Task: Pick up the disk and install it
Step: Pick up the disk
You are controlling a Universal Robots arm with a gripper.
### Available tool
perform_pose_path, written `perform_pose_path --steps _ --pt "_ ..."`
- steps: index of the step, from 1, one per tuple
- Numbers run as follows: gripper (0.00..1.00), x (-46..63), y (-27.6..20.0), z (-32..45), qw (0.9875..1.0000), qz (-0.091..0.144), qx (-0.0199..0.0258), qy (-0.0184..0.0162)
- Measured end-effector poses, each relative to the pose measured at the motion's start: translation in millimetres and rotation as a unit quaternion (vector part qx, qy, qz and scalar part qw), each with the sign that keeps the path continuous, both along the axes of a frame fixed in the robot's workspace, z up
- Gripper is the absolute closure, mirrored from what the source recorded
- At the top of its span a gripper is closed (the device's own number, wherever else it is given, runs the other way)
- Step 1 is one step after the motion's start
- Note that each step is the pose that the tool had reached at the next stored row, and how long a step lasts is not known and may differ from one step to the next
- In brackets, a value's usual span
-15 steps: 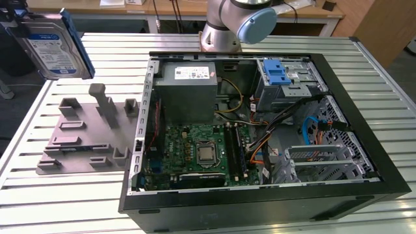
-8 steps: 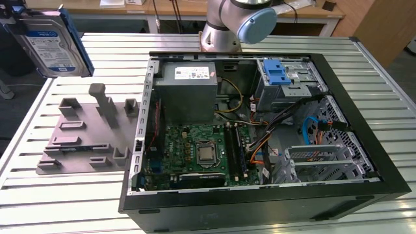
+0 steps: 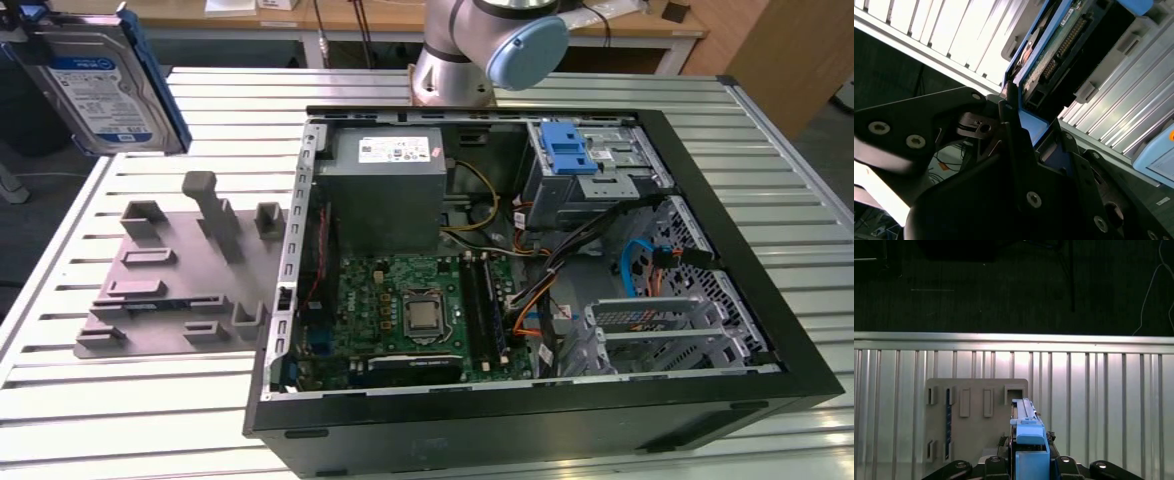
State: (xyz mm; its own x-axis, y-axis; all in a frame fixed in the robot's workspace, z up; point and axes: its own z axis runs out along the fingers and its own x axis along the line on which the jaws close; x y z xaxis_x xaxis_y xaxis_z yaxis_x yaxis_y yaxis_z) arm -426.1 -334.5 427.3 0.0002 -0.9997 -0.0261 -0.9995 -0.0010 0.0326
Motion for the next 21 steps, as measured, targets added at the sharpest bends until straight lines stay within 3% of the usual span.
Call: perform_pose_path --steps 21 --pt "0.64 0.0 0.0 12.1 1.0 0.0 0.0023 0.0"
